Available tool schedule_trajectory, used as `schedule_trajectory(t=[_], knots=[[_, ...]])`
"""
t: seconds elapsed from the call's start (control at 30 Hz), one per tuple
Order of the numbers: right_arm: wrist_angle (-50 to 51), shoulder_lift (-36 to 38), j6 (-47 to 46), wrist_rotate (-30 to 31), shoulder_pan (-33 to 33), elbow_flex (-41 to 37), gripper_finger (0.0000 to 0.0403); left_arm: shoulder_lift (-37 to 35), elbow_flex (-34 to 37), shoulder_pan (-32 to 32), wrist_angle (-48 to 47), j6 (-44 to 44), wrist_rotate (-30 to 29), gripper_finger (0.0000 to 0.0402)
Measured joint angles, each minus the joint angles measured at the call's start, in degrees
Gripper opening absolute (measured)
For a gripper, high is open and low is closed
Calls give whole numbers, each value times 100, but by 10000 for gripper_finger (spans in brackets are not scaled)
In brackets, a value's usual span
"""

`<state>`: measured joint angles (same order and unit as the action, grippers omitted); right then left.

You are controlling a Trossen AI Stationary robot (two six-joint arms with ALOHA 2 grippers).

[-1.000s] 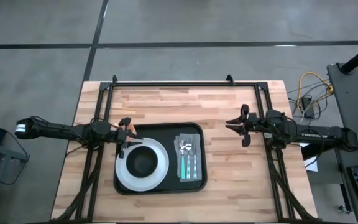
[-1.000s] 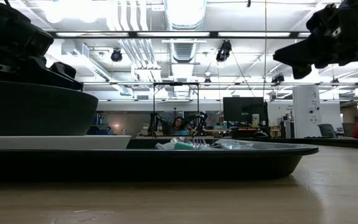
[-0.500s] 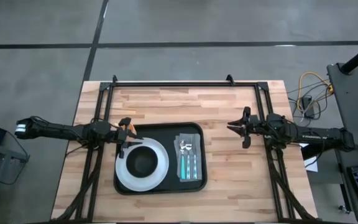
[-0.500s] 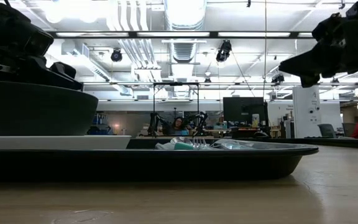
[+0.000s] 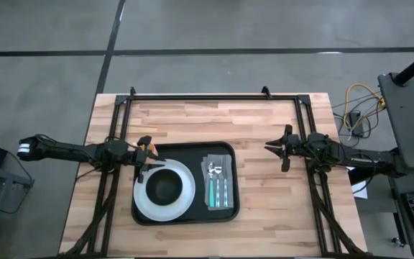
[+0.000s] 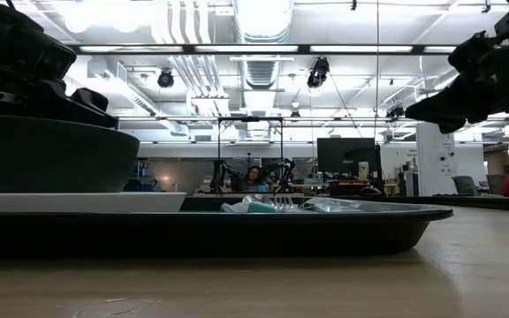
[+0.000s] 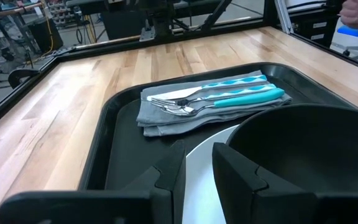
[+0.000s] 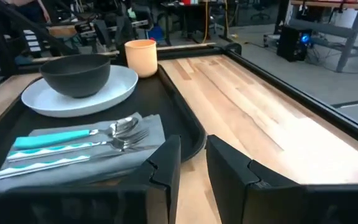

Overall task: Set up tray
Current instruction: Return to Home Position

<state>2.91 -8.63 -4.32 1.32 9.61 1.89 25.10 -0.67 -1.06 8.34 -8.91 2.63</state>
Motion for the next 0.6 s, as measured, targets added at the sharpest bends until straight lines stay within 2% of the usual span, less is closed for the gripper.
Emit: schedule_trajectory(t=[0.6], knots=[[-27,-310,45,20,1,-2,68,0,0,1,0,0,-1,62]])
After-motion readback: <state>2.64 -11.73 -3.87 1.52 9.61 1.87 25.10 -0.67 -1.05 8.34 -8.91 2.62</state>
